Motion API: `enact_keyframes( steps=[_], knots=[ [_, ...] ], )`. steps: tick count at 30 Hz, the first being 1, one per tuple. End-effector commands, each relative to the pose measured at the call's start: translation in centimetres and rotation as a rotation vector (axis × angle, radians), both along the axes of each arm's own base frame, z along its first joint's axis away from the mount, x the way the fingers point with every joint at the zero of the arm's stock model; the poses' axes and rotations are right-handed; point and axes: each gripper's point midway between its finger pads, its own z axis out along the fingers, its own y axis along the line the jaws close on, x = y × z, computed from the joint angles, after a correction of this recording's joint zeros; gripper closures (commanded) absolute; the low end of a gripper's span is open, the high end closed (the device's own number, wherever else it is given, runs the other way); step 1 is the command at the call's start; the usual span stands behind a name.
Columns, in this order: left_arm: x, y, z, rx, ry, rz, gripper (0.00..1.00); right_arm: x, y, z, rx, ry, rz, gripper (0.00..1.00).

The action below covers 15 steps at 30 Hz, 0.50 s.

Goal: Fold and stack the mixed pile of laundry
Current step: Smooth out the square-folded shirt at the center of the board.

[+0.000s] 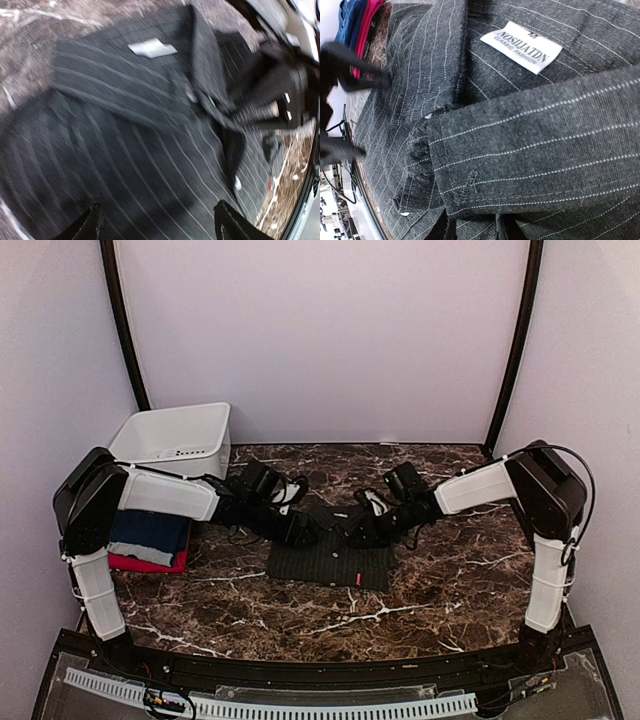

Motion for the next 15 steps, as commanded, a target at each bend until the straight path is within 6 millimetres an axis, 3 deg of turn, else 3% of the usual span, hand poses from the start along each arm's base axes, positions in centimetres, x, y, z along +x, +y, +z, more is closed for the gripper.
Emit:
enact_keyframes(
  steps=[1, 5, 7, 8, 11, 13, 15],
  knots=[
    [-2.9, -0.5, 2.0, 0.004, -0.060, -0.049, 0.25, 1.3, -2.0, -3.3, -0.099, 0.038, -0.066, 0.75],
    [-2.8, 2.1, -1.3, 0.104, -0.011, 0.054, 0.26, 2.8, -2.5, -0.8, -0.070, -0.010, -0.064, 0.71],
    [-2.8, 3.1, -1.7, 0.139, 0.007, 0.085, 0.27, 2.9, -2.7, 1.3, -0.076, -0.055, -0.055, 0.67],
    [-2.9, 3.2, -1.4, 0.135, 0.005, 0.088, 0.27, 2.9, -2.7, 2.7, -0.075, -0.084, -0.050, 0.66],
    [-3.4, 3.9, 1.9, 0.019, -0.037, 0.143, 0.24, 2.3, -2.0, 7.4, -0.070, -0.204, -0.034, 0.63],
    [-3.0, 5.0, 4.3, -0.042, -0.074, 0.204, 0.19, 0.8, 0.1, 10.4, -0.044, -0.286, 0.013, 0.62],
    [-2.7, 6.5, 5.7, -0.061, -0.084, 0.267, 0.04, -0.7, 2.4, 11.6, -0.035, -0.349, 0.067, 0.62]
  ],
)
